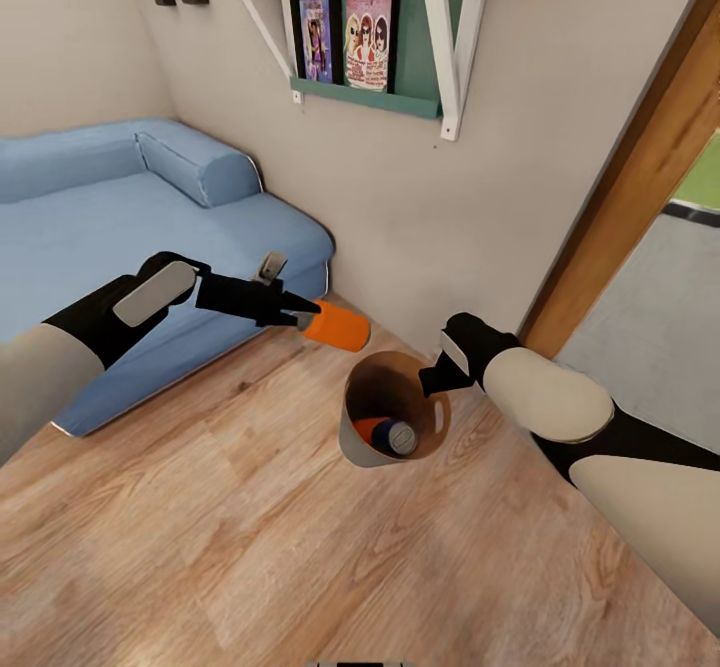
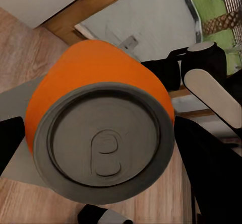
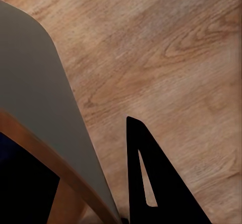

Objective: Put the three can of soda from the living room inside the tash can in the kitchen.

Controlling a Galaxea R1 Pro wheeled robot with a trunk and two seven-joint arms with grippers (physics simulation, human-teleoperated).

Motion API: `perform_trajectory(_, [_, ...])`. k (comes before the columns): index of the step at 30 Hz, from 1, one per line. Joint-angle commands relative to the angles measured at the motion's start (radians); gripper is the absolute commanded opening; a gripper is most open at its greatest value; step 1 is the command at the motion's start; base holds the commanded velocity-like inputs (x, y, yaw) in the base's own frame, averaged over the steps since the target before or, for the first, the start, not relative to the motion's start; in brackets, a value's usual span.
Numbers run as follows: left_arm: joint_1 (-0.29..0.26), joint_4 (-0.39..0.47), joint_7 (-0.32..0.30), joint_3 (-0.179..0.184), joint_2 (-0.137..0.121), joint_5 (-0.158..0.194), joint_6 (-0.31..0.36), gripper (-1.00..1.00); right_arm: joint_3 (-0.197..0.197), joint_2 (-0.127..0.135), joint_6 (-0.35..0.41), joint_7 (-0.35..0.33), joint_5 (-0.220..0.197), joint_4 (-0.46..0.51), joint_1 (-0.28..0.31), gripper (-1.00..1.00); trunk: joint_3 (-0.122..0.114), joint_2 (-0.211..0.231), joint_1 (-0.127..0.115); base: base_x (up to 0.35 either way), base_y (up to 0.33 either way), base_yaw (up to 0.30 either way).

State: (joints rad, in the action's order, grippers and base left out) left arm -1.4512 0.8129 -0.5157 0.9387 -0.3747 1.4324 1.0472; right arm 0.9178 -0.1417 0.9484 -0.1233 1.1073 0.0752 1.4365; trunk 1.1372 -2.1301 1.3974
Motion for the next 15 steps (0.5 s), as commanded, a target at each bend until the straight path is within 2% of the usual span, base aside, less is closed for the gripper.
perform_trajectory(1, [0.000, 0.001, 0.000, 0.001, 0.000, -0.001, 0.000, -1.00, 0.021, 0.000, 0.001, -0.005, -0.024, -0.001, 0.000, -1.00, -0.003, 0.007, -0.004, 0.000, 0.000, 0.000])
perform_trajectory(15, [0.000, 0.006, 0.006, 0.006, 0.002, -0.003, 0.000, -1.00, 0.021, 0.000, 0.000, -0.003, -0.024, -0.003, -0.001, -1.00, -0.047, 0.105, -0.058, 0.000, 0.000, 0.000])
